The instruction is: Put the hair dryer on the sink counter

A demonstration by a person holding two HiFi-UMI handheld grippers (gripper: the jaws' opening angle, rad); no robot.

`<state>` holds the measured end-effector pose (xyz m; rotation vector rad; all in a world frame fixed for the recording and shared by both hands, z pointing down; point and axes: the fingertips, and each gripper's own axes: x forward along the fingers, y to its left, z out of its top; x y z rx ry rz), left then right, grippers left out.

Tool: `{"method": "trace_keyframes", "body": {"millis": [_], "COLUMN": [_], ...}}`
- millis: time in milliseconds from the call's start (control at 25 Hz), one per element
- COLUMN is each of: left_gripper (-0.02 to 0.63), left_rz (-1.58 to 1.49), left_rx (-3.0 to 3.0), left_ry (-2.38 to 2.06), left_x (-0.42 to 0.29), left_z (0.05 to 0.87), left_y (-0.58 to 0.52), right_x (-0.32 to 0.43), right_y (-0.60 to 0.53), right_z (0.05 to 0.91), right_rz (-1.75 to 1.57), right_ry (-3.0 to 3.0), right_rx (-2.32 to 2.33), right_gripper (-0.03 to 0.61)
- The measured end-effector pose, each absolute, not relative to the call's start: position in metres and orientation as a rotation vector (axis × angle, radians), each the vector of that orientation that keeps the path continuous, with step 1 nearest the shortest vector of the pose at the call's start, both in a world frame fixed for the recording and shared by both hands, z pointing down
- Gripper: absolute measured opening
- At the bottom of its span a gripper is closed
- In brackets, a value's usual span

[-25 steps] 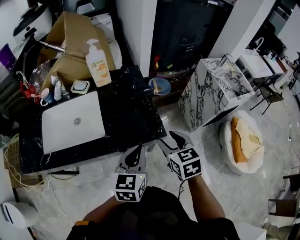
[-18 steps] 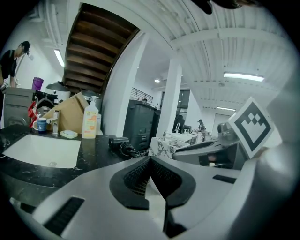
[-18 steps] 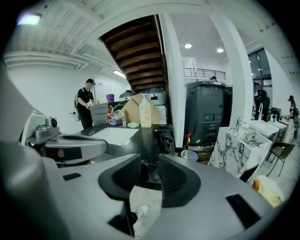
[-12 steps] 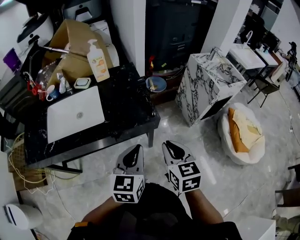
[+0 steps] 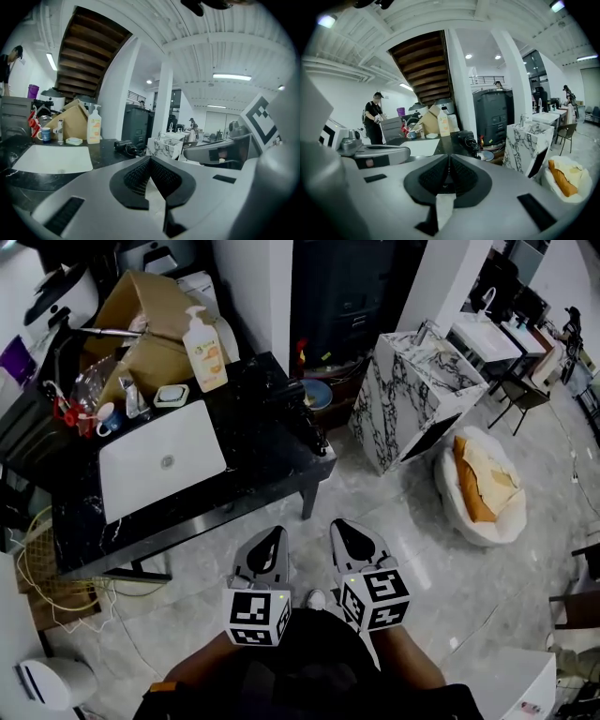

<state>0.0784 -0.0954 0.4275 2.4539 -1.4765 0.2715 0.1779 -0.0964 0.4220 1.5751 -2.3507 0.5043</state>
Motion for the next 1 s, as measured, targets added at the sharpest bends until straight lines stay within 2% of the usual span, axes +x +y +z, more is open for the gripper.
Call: {"method": "trace_keyframes", "body": {"millis": [440, 1000], "left_gripper": [0.007, 0.006], "left_rz": [0.312, 0.299], "left_rx": [2.461, 2.478], "left_ry": [-1.393, -1.401], "left_x": [0.055, 0.07], "left_z": [0.445, 0.44], "left_y": [-0.072, -0.083], "right_x": [0.154, 0.164], "right_y": [-0.06, -0.068], "right_z": [0.449, 0.458], "right_rz": [0.686, 0.671], "right_ry": [-2.305, -2.299], "right_rx": [1.659, 1.615], "right_gripper": [0.017, 0.014]}}
